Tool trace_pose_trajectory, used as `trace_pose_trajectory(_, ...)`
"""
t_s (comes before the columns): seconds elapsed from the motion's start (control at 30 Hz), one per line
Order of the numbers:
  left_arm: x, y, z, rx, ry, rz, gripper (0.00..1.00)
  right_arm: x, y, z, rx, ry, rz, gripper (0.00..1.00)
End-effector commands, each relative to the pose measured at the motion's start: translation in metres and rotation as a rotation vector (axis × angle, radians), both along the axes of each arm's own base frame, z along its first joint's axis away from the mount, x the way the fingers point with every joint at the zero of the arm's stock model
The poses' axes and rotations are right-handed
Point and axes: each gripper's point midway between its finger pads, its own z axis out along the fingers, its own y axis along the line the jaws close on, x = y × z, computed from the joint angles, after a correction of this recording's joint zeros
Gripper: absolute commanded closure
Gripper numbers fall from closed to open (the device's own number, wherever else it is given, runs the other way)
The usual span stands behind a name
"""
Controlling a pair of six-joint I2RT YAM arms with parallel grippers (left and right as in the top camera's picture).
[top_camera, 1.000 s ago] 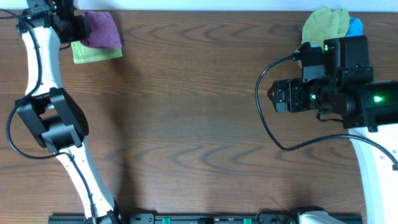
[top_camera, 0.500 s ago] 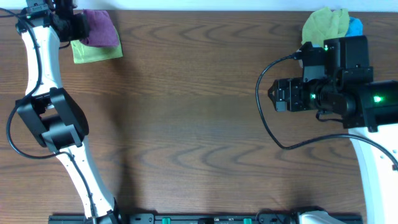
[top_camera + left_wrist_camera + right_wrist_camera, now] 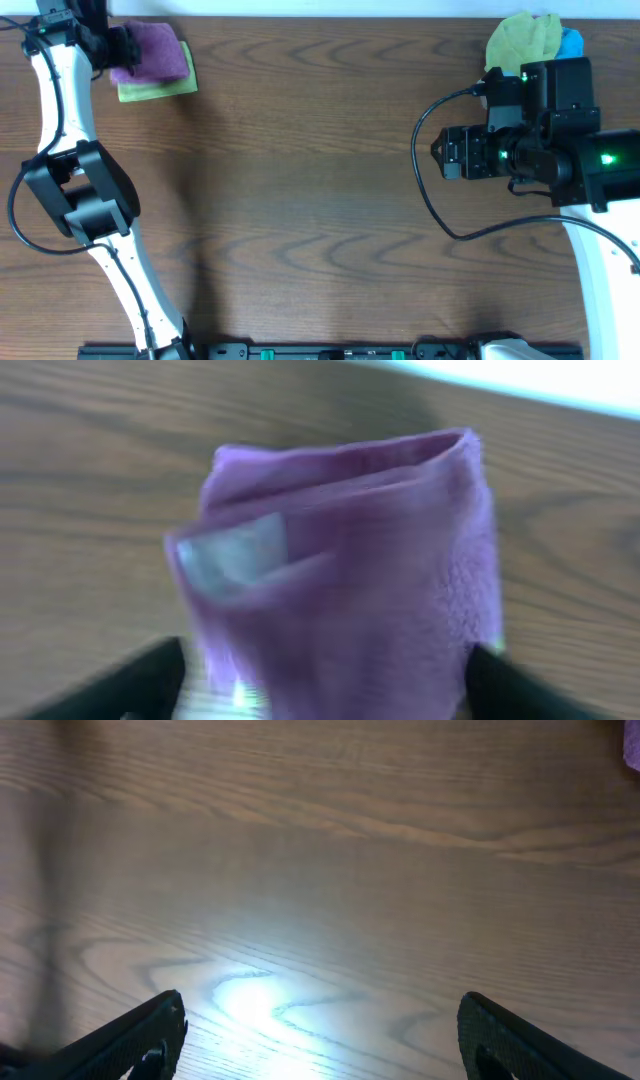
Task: Fold the cloth
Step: 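Release the pink bundle on the green cloth and withdraw the left gripper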
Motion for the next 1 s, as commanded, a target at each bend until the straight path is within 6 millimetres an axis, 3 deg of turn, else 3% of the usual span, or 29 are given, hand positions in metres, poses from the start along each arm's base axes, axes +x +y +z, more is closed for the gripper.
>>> trace_pose_trajectory(0.0, -0.008, 0.027, -0.015, 0.108, 0.057, 0.085, 0.04, 0.000, -0.002, 0.000, 0.013, 0.006, -0.021, 0.13)
trace_pose_trajectory(0.27, -0.020, 0.053, -0.009, 0.184, 0.087, 0.260, 0.05, 0.001, -0.002, 0.001, 0.013, 0.003, -0.021, 0.12)
trace_pose_trajectory(0.37, -0.026, 0.047, 0.003, 0.158, 0.090, 0.272, 0.05, 0.002, -0.002, 0.002, 0.014, -0.006, -0.020, 0.12)
trace_pose_trajectory(0.47, -0.031, 0.023, 0.023, 0.079, 0.083, 0.220, 0.04, 0.007, -0.001, 0.005, 0.017, -0.029, -0.020, 0.10)
trace_pose_trajectory(0.67, -0.084, -0.031, 0.116, 0.022, 0.069, 0.201, 0.04, 0.006, -0.010, 0.004, -0.039, -0.039, -0.020, 0.01)
trace_pose_trajectory(0.73, -0.121, -0.057, 0.168, 0.028, 0.032, 0.171, 0.04, -0.007, -0.019, 0.006, -0.091, -0.032, -0.027, 0.01)
trace_pose_trajectory(0.87, -0.182, -0.102, 0.235, -0.009, -0.050, 0.091, 0.05, -0.036, -0.032, 0.041, -0.153, -0.176, -0.001, 0.01)
trace_pose_trajectory(0.97, -0.242, -0.133, 0.269, 0.025, -0.093, 0.043, 0.04, -0.077, -0.040, 0.081, -0.146, -0.354, -0.030, 0.01)
